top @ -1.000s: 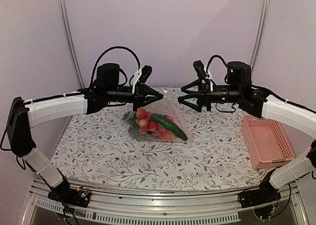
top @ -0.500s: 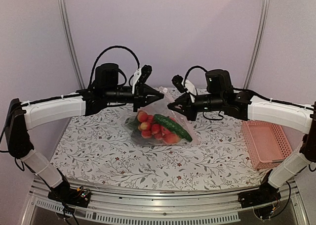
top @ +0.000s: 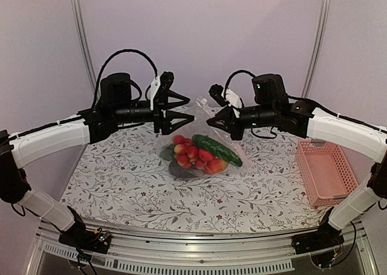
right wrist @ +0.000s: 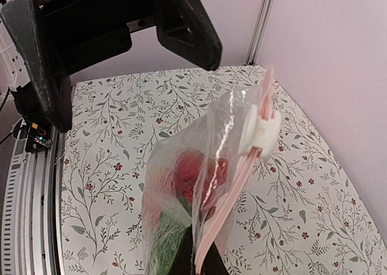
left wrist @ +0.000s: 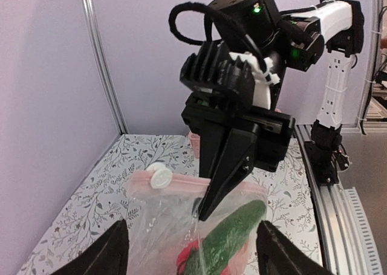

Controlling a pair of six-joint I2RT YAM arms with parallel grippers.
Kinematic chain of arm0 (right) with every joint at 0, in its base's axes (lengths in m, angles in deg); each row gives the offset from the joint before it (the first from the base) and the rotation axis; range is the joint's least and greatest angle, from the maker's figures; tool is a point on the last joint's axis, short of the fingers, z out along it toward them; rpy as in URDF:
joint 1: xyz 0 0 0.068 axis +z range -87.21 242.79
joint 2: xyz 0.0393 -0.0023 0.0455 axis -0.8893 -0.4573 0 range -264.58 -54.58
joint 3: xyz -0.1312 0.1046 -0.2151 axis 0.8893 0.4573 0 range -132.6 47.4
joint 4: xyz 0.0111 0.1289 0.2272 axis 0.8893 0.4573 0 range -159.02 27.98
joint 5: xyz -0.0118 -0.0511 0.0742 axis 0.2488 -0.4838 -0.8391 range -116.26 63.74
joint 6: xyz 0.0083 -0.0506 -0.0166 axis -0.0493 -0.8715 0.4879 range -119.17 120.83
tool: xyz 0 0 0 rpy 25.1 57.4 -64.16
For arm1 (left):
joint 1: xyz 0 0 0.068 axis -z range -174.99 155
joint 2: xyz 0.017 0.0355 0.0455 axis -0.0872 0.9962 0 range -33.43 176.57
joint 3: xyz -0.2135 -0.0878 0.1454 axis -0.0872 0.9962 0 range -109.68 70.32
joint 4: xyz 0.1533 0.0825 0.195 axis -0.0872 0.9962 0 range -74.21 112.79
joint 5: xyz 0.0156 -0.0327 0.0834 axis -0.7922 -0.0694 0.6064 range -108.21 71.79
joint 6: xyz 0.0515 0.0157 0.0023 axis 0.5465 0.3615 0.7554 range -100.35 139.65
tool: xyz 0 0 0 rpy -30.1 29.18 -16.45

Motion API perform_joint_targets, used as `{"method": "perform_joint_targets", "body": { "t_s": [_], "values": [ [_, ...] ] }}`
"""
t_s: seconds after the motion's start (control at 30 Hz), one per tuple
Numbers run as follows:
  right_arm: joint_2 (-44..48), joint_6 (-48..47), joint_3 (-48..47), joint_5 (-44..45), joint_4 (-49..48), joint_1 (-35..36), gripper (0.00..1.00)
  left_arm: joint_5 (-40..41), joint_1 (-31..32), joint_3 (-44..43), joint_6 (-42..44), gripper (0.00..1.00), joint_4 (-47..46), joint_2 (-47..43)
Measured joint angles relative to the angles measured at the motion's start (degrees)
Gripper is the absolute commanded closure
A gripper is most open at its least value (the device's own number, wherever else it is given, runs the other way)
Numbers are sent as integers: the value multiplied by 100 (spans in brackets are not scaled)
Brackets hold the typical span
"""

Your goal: Open the zip-top bag and remove the fake food

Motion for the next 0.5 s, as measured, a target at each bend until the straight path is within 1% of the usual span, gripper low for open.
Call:
{"method": "perform_joint_targets", "body": {
  "t_s": [0.13,0.27,0.3,0.37,0.4,0.5],
  "values": [
    [31,-225,-96,-55,199,2,100,238,0,-26,-101,20,138,46],
    [42,-376,-101,-164,319,9,100,315,-2,-232,-142,20,262,229],
    [44,-398,-101,-173,339,13,100,302,0,-278,-144,22,280,271],
    [61,-442,-101,-173,380,33,100,221,0,-380,-177,29,332,358],
    [72,-463,-101,-173,400,44,100,153,-2,-426,-197,35,343,402],
    [105,-527,-103,-170,455,79,100,-94,-2,-658,-179,65,470,590]
  ]
}}
